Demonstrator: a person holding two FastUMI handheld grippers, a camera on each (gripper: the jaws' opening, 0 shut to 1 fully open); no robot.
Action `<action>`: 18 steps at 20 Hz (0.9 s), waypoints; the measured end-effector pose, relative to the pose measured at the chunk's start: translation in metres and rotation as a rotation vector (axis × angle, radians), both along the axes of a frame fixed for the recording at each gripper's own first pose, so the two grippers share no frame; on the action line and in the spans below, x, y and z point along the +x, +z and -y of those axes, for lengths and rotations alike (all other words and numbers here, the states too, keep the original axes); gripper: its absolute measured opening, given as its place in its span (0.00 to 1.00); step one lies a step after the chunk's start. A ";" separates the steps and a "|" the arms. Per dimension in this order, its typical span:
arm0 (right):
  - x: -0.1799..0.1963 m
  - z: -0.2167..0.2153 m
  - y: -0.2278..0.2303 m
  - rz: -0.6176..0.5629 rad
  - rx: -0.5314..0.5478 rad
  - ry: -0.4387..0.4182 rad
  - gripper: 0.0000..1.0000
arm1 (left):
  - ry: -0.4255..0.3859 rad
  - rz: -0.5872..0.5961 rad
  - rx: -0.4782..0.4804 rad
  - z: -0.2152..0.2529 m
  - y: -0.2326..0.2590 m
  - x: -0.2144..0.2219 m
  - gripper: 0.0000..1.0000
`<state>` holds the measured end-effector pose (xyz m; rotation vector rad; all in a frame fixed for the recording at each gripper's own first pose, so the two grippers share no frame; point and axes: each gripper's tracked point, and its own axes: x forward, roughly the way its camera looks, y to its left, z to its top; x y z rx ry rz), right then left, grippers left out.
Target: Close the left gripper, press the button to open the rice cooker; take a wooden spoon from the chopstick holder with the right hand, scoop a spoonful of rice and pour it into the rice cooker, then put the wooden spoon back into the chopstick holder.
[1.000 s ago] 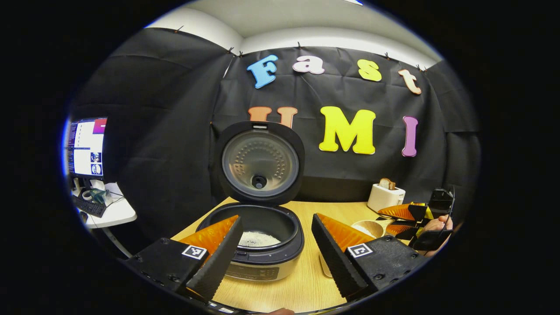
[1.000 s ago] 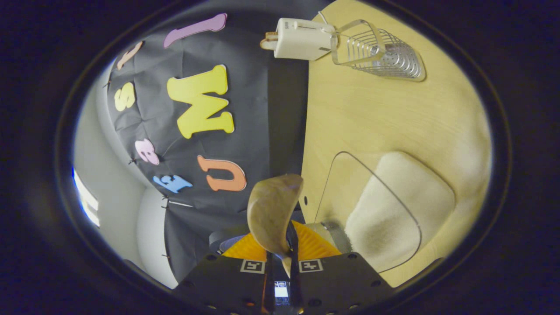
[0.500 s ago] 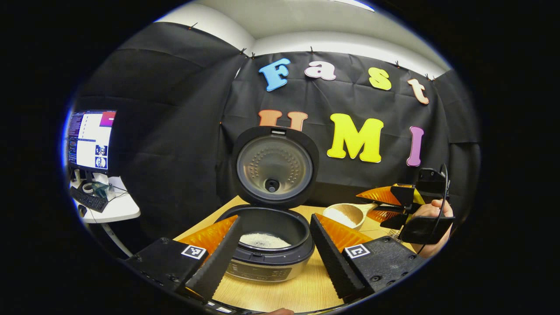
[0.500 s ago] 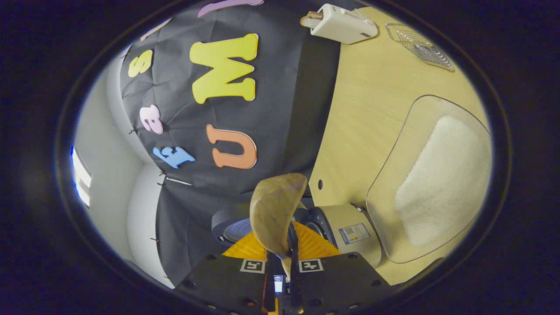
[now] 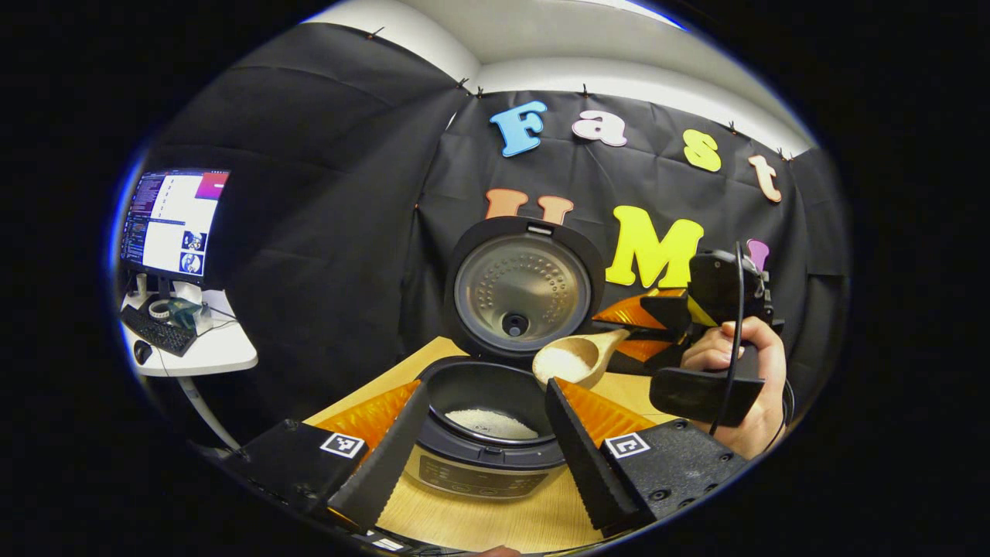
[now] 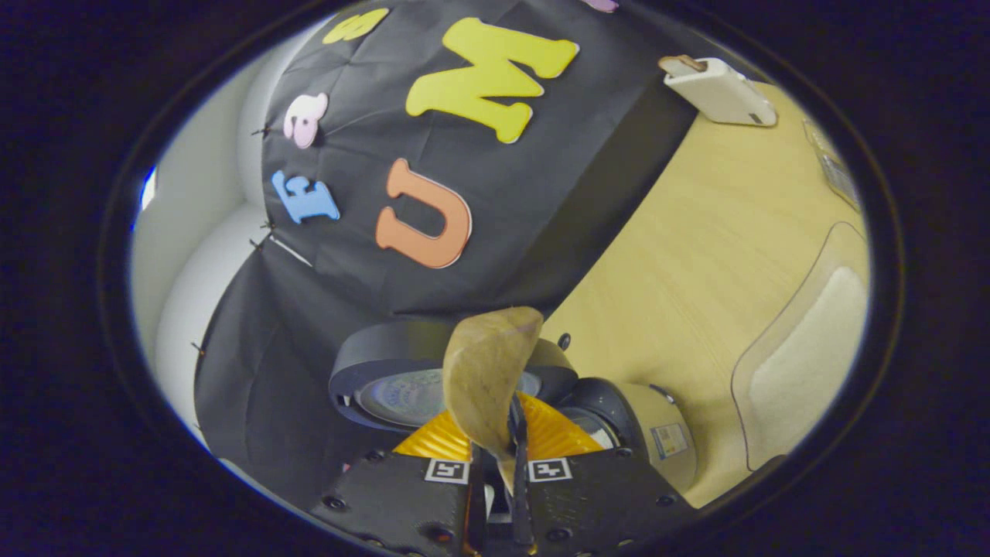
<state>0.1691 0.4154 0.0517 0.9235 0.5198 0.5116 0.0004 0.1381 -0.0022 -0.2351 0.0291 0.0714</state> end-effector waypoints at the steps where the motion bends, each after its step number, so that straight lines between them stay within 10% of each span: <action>1: 0.002 -0.009 0.001 0.027 -0.053 0.003 0.13 | 0.005 -0.002 -0.001 -0.003 0.000 -0.001 0.97; 18: -0.006 -0.046 0.023 0.397 -0.751 0.029 0.12 | 0.072 -0.029 0.119 -0.018 -0.005 -0.009 0.96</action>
